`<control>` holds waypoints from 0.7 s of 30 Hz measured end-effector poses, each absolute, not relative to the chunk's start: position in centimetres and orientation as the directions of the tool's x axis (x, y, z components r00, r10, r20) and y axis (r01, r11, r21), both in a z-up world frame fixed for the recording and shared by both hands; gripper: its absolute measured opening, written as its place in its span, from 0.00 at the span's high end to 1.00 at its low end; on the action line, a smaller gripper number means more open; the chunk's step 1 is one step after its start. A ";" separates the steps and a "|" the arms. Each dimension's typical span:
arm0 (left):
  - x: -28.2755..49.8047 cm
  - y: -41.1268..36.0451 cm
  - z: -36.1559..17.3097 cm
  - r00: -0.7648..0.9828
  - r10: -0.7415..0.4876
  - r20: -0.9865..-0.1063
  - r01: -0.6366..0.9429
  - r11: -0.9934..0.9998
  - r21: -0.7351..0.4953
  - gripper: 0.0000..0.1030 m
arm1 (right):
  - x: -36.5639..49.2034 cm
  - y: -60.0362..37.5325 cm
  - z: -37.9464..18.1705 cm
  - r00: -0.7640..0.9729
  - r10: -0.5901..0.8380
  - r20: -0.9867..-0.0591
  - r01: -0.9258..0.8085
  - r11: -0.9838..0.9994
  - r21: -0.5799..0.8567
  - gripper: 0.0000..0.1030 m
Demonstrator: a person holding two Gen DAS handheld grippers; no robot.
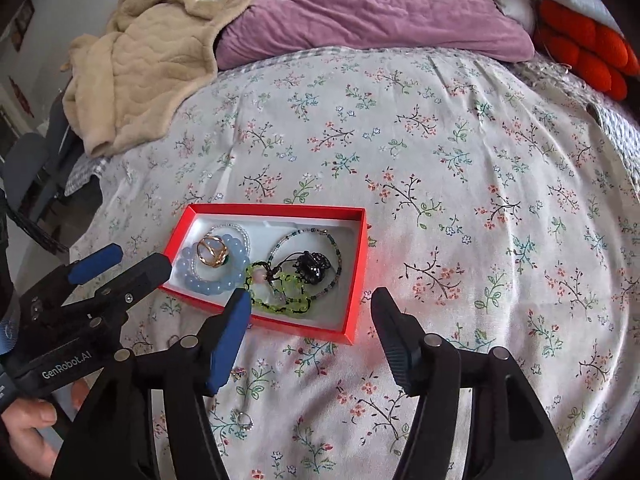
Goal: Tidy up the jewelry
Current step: 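Withdraw both tools from the box toward the remaining rings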
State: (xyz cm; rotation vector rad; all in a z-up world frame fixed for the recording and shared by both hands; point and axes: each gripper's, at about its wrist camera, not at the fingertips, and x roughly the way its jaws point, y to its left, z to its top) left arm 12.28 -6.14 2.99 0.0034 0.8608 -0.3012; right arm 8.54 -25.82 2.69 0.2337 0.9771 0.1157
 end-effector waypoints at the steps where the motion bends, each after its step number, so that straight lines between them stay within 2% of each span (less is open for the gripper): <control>1: 12.1 -5.9 2.9 0.610 -0.250 -0.752 0.253 0.961 -0.114 0.08 | 8.4 -25.9 2.7 0.556 0.202 -0.806 0.007 0.969 0.248 0.36; 8: 11.4 -4.0 1.5 0.552 -0.195 -0.811 0.204 0.974 -0.095 0.04 | 7.1 -26.2 2.2 0.547 0.171 -0.820 0.042 0.972 0.231 0.28; 10: 11.1 -3.4 0.9 0.532 -0.190 -0.825 0.195 0.976 -0.099 0.04 | 6.8 -26.1 1.8 0.531 0.156 -0.833 0.046 0.976 0.212 0.16; 12: 10.8 -3.0 0.4 0.511 -0.184 -0.840 0.197 0.976 -0.094 0.04 | 6.4 -25.8 1.3 0.506 0.151 -0.849 0.039 0.980 0.198 0.13; 21: 8.6 -2.8 -2.3 0.466 -0.128 -0.875 0.291 0.957 0.014 0.04 | 4.9 -23.6 -2.4 0.389 0.113 -0.914 -0.044 0.994 0.104 0.07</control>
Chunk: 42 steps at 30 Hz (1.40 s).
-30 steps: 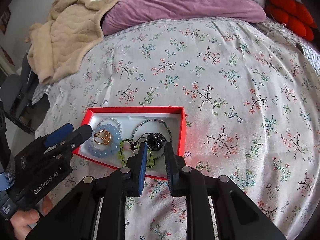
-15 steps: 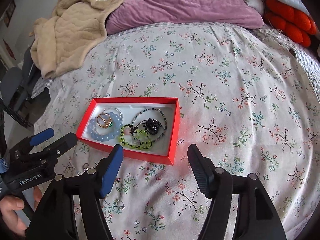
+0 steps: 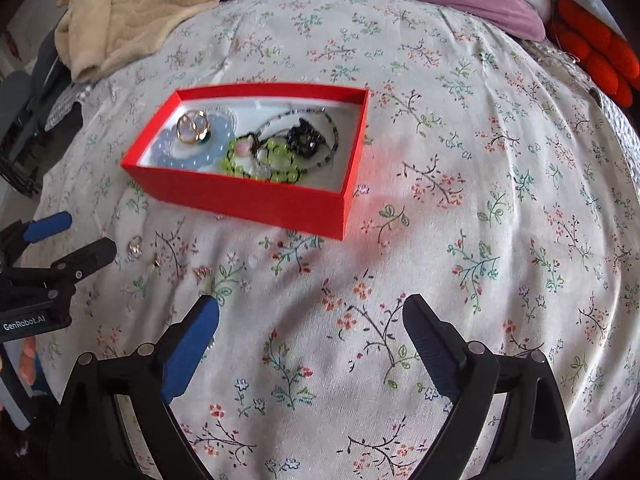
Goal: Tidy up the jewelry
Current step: 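Withdraw both tools from the box toward the remaining rings, then grasp the gold ring with the left tool while the right tool grasps the silver ring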
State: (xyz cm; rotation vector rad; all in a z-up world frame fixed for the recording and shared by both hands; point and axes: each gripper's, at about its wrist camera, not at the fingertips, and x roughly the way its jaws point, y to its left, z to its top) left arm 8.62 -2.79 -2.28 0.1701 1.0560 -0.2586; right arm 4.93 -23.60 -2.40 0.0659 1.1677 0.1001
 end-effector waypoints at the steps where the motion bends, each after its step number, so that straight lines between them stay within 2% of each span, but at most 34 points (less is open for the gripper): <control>1: 8.4 -2.7 -2.6 0.466 -0.126 -0.876 0.306 0.952 0.026 0.04 | 4.7 -23.3 -2.8 0.382 0.108 -0.918 -0.056 0.994 0.093 0.07; 9: 6.2 -2.5 -5.3 0.478 -0.134 -0.868 0.440 0.892 0.105 0.04 | 2.9 -21.3 -5.5 0.330 0.101 -0.938 -0.139 0.989 0.058 0.07; 13: 5.7 -2.4 -6.1 0.488 -0.145 -0.860 0.488 0.863 0.131 0.04 | 2.2 -20.5 -6.5 0.344 0.055 -0.938 -0.190 0.982 -0.012 0.04; 16: 5.4 -2.3 -6.3 0.497 -0.177 -0.849 0.518 0.846 0.127 0.04 | 1.6 -20.3 -7.0 0.353 0.055 -0.934 -0.200 0.980 -0.018 0.00; 22: 5.6 -1.8 -6.2 0.498 -0.246 -0.831 0.561 0.822 0.093 0.06 | 0.1 -20.2 -7.7 0.420 0.072 -0.905 -0.216 0.976 -0.023 0.00; 25: 6.1 -1.9 -6.1 0.495 -0.272 -0.825 0.572 0.817 0.074 0.14 | -0.4 -20.2 -7.9 0.432 0.067 -0.899 -0.220 0.975 -0.034 0.00; 32: 7.1 -2.2 -5.7 0.504 -0.284 -0.815 0.570 0.819 0.067 0.43 | 1.0 -20.3 -7.3 0.393 0.070 -0.917 -0.225 0.974 -0.022 0.00; 40: 7.4 -3.1 -5.8 0.519 -0.269 -0.811 0.582 0.806 0.105 0.56 | 1.8 -20.3 -6.9 0.382 0.076 -0.921 -0.224 0.974 -0.013 0.00; 42: 7.5 -3.2 -5.8 0.519 -0.270 -0.811 0.582 0.806 0.104 0.63 | 1.9 -20.4 -6.8 0.386 0.079 -0.919 -0.219 0.976 -0.008 0.00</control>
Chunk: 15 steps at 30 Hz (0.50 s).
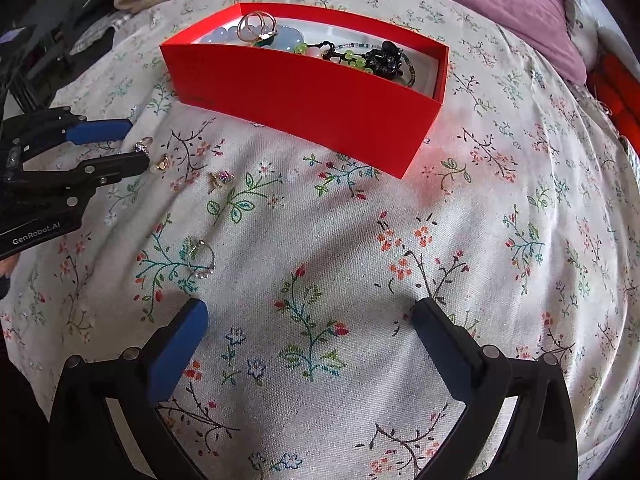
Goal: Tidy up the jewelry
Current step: 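Grasp the gold ring with the left tool while the right tool grasps the silver ring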
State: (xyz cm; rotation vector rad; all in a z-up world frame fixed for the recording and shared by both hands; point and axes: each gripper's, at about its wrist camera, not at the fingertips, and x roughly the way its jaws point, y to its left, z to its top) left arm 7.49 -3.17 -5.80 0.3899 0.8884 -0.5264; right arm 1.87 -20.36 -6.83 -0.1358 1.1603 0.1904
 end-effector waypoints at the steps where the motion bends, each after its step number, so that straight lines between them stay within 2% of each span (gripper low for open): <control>1: 7.5 -3.3 -5.8 0.518 -0.271 -0.811 0.585 0.805 0.105 0.65 | 1.9 -20.4 -6.8 0.388 0.081 -0.918 -0.217 0.976 -0.005 0.00; 3: 7.5 -3.7 -5.9 0.513 -0.276 -0.813 0.596 0.796 0.106 0.74 | 1.9 -20.4 -6.7 0.392 0.088 -0.916 -0.214 0.977 0.002 0.00; 6: 7.3 -4.1 -6.0 0.513 -0.271 -0.814 0.610 0.783 0.123 0.80 | 2.0 -20.4 -6.5 0.397 0.100 -0.912 -0.216 0.976 0.013 0.00; 15: 7.0 -3.7 -5.3 0.501 -0.278 -0.820 0.605 0.790 0.102 0.81 | 1.4 -18.9 -5.5 0.412 0.199 -0.889 -0.282 0.956 0.083 0.03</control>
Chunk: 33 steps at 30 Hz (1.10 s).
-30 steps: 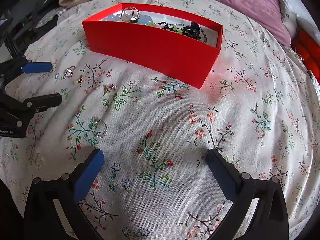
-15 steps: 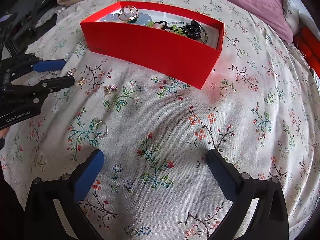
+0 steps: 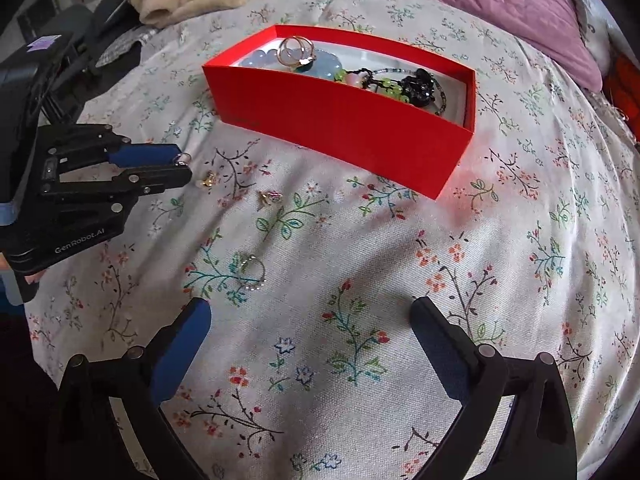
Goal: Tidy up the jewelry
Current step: 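Grasp the gold ring with the left tool while the right tool grasps the silver ring, then carry both rings into the red box and open both tools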
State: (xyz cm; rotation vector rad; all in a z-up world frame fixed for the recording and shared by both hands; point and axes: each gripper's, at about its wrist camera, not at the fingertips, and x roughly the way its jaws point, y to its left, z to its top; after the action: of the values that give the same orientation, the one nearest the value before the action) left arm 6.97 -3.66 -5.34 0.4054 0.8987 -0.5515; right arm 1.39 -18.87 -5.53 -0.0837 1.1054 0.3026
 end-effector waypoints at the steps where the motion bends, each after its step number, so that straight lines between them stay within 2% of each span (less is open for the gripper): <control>1: 6.9 -3.6 -5.3 0.501 -0.276 -0.821 0.603 0.791 0.102 0.81 | 1.3 -18.6 -5.4 0.412 0.210 -0.886 -0.293 0.952 0.090 0.04; 5: 6.7 -3.4 -5.0 0.496 -0.271 -0.825 0.592 0.800 0.093 0.80 | 1.1 -17.4 -5.3 0.405 0.239 -0.883 -0.335 0.937 0.100 0.10; 11: 6.3 -3.2 -5.0 0.491 -0.268 -0.829 0.592 0.801 0.092 0.80 | 1.7 -16.1 -6.0 0.393 0.239 -0.888 -0.361 0.928 0.090 0.29; 13: 6.2 -3.2 -5.0 0.491 -0.268 -0.829 0.594 0.799 0.093 0.80 | 1.9 -15.9 -6.0 0.392 0.248 -0.886 -0.363 0.926 0.099 0.39; 19: 6.0 -3.0 -4.8 0.488 -0.270 -0.830 0.595 0.799 0.090 0.80 | 2.2 -16.5 -6.1 0.389 0.268 -0.882 -0.356 0.926 0.125 0.57; 29: 6.1 -3.3 -4.9 0.487 -0.263 -0.833 0.594 0.798 0.095 0.80 | 2.3 -16.4 -6.1 0.393 0.269 -0.879 -0.375 0.920 0.114 0.68; 33: 6.2 -3.4 -4.9 0.488 -0.257 -0.834 0.589 0.802 0.098 0.80 | 2.5 -16.3 -6.1 0.385 0.277 -0.880 -0.384 0.915 0.120 0.76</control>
State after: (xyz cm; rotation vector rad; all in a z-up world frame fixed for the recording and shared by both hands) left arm 6.19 -3.43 -4.93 0.3993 0.9273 -0.5309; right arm 2.48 -16.27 -6.11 -0.1096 1.0978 0.4222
